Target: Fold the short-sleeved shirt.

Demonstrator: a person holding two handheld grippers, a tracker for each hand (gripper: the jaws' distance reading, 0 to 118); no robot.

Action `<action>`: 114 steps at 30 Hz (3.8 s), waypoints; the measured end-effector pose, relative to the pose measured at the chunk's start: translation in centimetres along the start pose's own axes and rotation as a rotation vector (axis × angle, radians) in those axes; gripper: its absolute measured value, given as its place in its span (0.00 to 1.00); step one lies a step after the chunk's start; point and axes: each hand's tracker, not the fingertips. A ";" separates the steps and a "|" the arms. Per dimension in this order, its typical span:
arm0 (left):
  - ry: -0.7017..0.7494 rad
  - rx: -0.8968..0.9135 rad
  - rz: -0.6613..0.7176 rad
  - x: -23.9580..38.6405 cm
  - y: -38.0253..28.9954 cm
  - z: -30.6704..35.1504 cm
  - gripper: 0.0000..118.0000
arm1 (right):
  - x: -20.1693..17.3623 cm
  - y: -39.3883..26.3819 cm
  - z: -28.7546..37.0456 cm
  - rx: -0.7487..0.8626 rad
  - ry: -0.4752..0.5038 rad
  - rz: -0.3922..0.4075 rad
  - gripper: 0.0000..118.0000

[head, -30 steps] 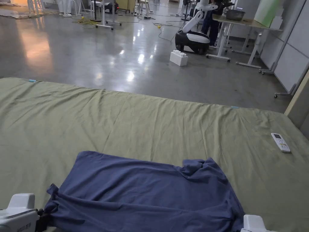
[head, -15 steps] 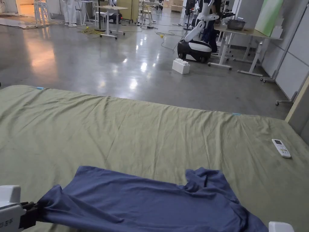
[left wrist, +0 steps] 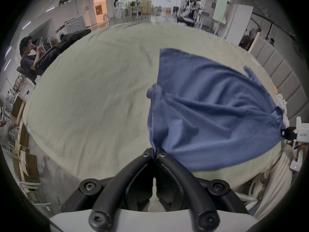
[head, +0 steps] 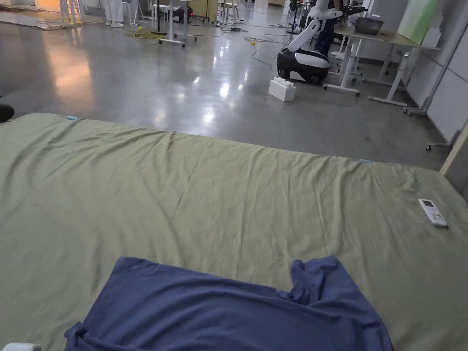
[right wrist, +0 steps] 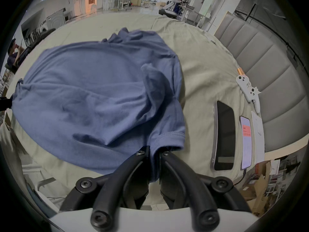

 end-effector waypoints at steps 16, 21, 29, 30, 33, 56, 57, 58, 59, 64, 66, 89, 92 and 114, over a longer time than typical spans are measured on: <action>-0.029 0.215 0.044 1.2 2.9 1.3 0.50 | 0.9 2.2 6.1 0.379 -0.015 -0.145 0.72; -0.027 0.489 0.021 4.1 5.6 3.9 0.50 | -0.2 4.5 6.9 0.627 -0.002 -0.204 0.74; 0.008 0.806 -0.025 8.5 8.1 6.5 0.27 | -4.3 9.0 9.9 0.912 -0.014 -0.226 0.44; 0.013 0.830 -0.027 9.0 8.2 6.8 0.14 | -4.5 9.5 9.9 0.931 -0.015 -0.226 0.32; 0.045 0.868 -0.041 10.0 8.7 7.1 0.05 | -5.8 10.4 10.4 0.981 -0.015 -0.211 0.11; -0.017 0.336 -0.031 3.2 20.0 -6.0 0.08 | -6.0 12.0 6.6 0.914 -0.058 -0.161 0.00; -0.019 0.307 -0.036 3.3 20.7 -7.2 0.18 | -5.9 12.1 6.2 0.904 -0.050 -0.161 0.00; -0.023 0.265 -0.031 3.1 21.6 -8.3 0.31 | -5.7 12.0 5.8 0.891 -0.039 -0.169 0.00; -0.019 0.242 -0.023 3.0 22.1 -9.2 0.48 | -5.7 12.0 5.6 0.891 -0.043 -0.164 0.00; -0.019 0.130 -0.051 3.2 24.0 -13.8 0.81 | -5.1 11.8 3.7 0.833 -0.058 -0.146 0.00; 0.001 0.104 -0.060 3.3 24.2 -14.9 0.81 | -4.9 11.7 3.2 0.819 -0.068 -0.143 0.00; -0.062 0.219 -0.124 4.3 22.4 -11.8 0.04 | 2.4 17.8 -5.1 0.383 0.037 -0.192 0.26; -0.066 0.254 -0.130 4.4 21.5 -10.3 0.04 | 4.1 20.1 -7.8 0.305 0.067 -0.193 0.44; -0.048 0.267 -0.075 4.5 18.8 -8.5 0.04 | 3.4 24.4 -14.6 0.135 0.099 -0.071 0.02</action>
